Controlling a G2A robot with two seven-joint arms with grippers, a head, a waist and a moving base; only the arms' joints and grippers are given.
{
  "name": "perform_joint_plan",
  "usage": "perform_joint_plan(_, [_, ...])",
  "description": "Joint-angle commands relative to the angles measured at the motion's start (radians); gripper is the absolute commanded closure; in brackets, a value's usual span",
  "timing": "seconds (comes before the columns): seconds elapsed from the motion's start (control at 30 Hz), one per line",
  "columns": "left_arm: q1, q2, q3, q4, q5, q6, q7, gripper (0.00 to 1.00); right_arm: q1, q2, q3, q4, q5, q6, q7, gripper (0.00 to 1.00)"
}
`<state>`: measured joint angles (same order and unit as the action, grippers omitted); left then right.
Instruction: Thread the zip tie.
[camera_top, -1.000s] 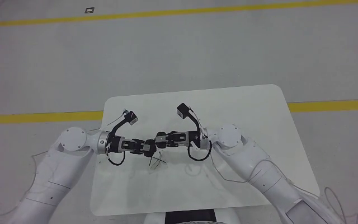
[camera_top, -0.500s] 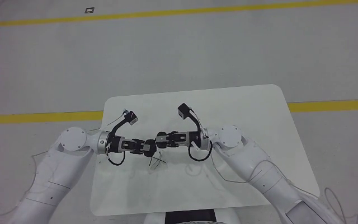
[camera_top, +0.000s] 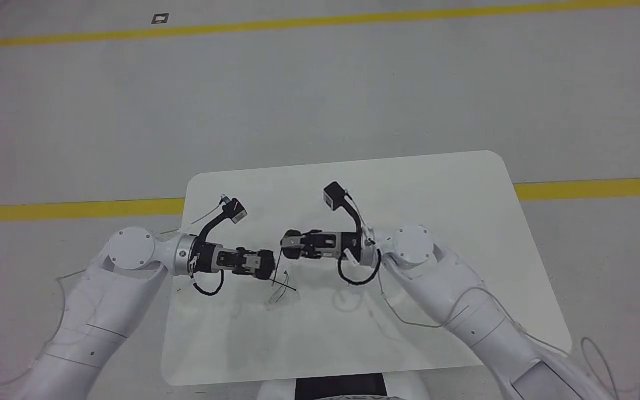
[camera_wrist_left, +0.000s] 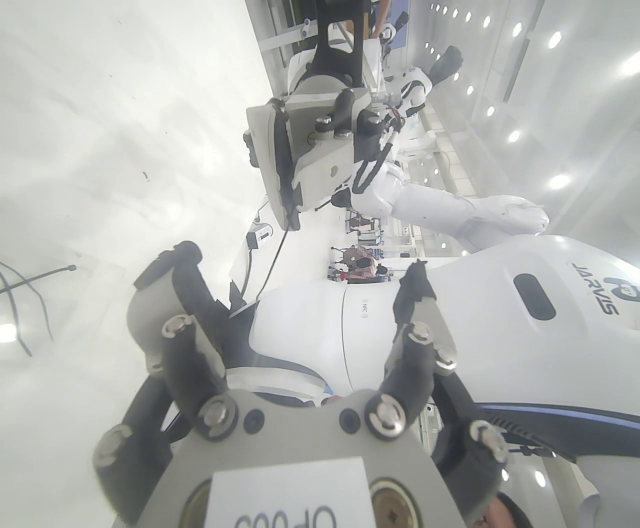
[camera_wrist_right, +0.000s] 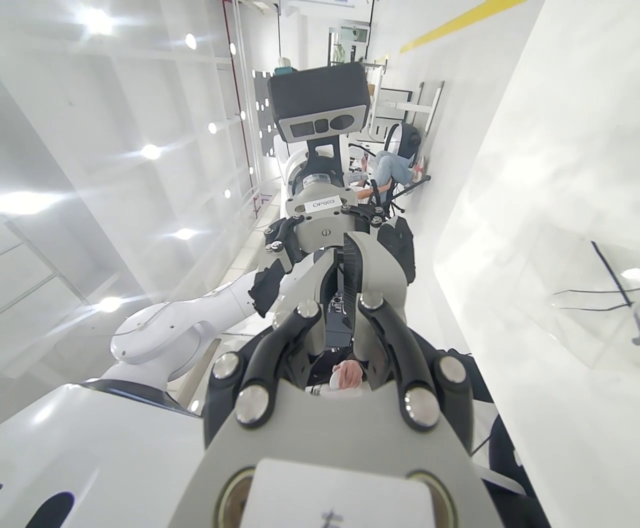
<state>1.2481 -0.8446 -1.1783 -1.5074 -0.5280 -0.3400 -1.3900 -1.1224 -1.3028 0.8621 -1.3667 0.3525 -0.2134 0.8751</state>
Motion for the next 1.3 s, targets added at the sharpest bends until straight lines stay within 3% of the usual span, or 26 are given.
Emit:
perform_joint_plan(0.0, [0.0, 0.0, 0.0, 0.0, 0.0, 0.0, 0.0, 0.0, -0.007, 0.001, 0.011, 0.004, 0.011, -0.006, -0.022, 1.0])
perform_joint_plan(0.13, [0.0, 0.0, 0.0, 0.0, 0.0, 0.0, 0.0, 0.0, -0.028, 0.002, 0.039, 0.006, 0.022, -0.03, -0.092, 1.0])
perform_joint_plan(0.5, [0.0, 0.0, 0.0, 0.0, 0.0, 0.0, 0.0, 0.0, -0.038, 0.002, 0.039, -0.005, 0.013, -0.028, -0.113, 1.0])
perform_joint_plan(0.6, [0.01, -0.001, 0.008, 0.006, 0.036, 0.0, 0.057, 0.0, -0.05, 0.002, 0.042, -0.013, 0.009, -0.025, -0.141, 1.0])
perform_joint_plan(0.73, [0.025, -0.005, 0.005, 0.025, 0.011, 0.0, 0.109, 0.0, -0.076, 0.003, 0.058, -0.02, 0.018, -0.031, -0.193, 1.0])
perform_joint_plan(0.83, [0.035, -0.015, -0.003, 0.041, -0.022, 0.0, 0.136, 0.0, -0.097, 0.003, 0.069, -0.027, 0.027, -0.04, -0.236, 1.0])
perform_joint_plan(0.9, [0.041, -0.026, -0.003, 0.072, -0.038, 0.0, 0.192, 0.0, -0.114, 0.001, 0.076, -0.027, 0.037, -0.04, -0.287, 1.0])
perform_joint_plan(1.27, [0.043, -0.027, 0.001, 0.069, -0.033, 0.003, 0.21, 0.0, -0.114, 0.001, 0.076, -0.027, 0.037, -0.04, -0.287, 1.0])
